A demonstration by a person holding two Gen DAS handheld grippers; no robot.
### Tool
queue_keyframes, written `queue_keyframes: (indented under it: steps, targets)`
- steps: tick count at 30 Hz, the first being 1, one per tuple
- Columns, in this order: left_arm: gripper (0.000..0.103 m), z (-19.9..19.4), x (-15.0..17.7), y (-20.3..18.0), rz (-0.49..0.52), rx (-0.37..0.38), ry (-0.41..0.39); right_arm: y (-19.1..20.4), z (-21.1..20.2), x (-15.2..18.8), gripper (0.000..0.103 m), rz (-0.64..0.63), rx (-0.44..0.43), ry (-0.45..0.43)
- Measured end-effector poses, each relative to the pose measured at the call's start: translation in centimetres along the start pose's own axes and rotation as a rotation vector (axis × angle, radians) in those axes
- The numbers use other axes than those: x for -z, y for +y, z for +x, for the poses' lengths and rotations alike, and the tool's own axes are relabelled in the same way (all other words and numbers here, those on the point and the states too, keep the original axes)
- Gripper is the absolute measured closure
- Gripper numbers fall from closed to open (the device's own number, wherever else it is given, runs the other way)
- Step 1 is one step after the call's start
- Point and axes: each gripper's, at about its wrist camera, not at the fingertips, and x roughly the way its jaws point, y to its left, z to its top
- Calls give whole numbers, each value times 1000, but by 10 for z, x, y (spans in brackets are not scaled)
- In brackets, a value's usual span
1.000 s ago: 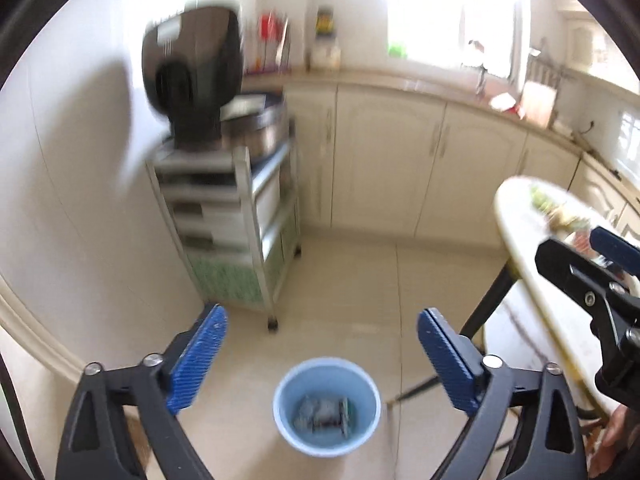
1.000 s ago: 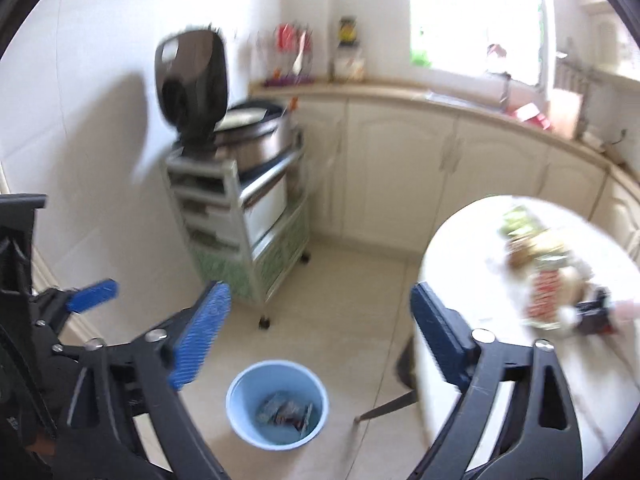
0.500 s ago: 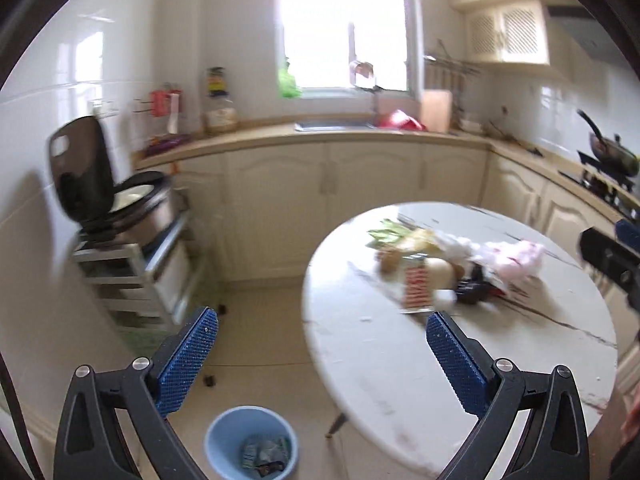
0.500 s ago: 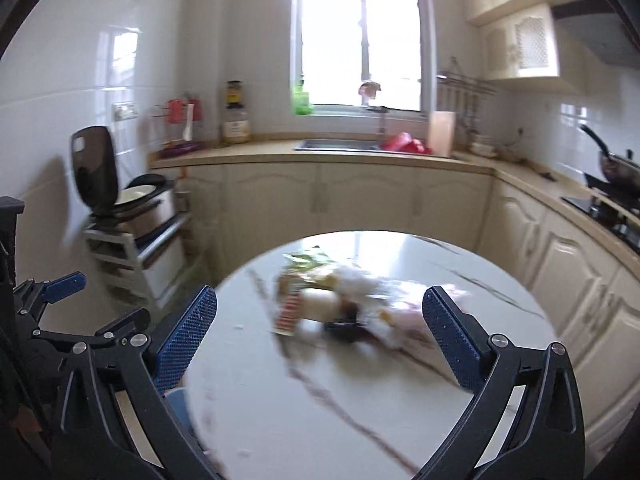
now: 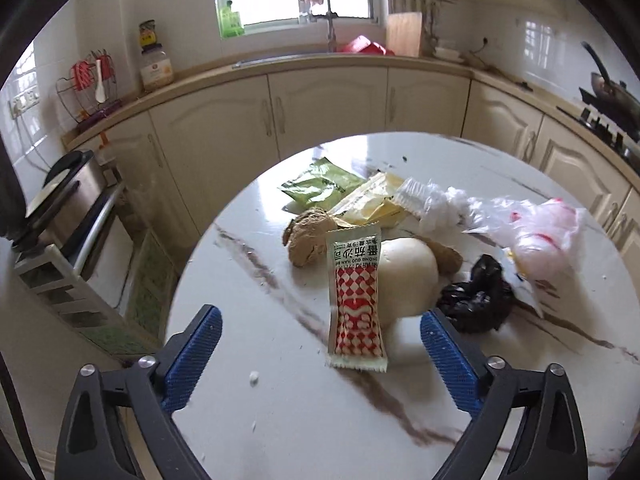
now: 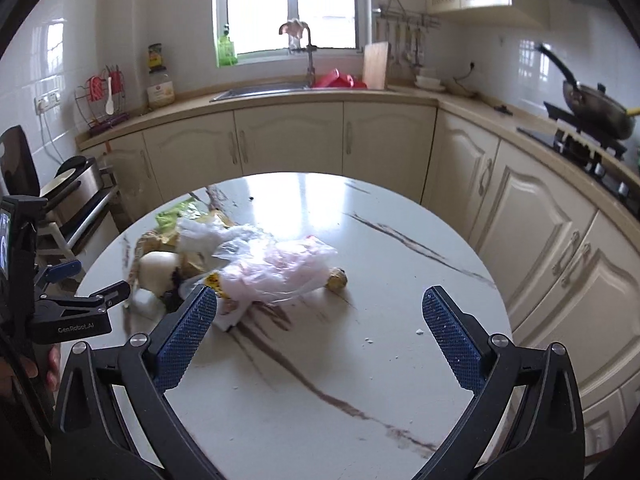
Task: Collect trash
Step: 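Move both tools back over the table, then grasp the red-white sauce packet with the left tool while the right tool grasps the plastic bag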
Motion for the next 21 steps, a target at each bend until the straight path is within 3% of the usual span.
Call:
queue_keyframes:
  steps: [5,7,8,9,11,18,19,20,21]
  targets:
    - [33,30,-15,14,-50,100,21,-7,28,-4,0,26,-28,42]
    - [61,32,-16,16,-40,168,13,-7,39,-7,0,43,-43,60]
    - [82,29,-16,16,-36,200,12,-7,43,-8,0,49,-46,66]
    - [89,24,-11,17,-31,202,12,-5,48,-9,0,54,-49,73]
    - [93,24,-11,16,-5,174,0,-1,57,-12,0,54,-62,89]
    - [98,10,2,27,-27,220,-27,12,92,-21,0,81,-91,157]
    - [98,5,4,28,-26,224,-32,13,98,-21,3,84,-111,173]
    - [98,-3,8,30,-26,225,-38,14,104,-20,20,93,-137,196]
    - [98,-11,11,32,-24,227,-42,13,108,-18,30,105,-143,206]
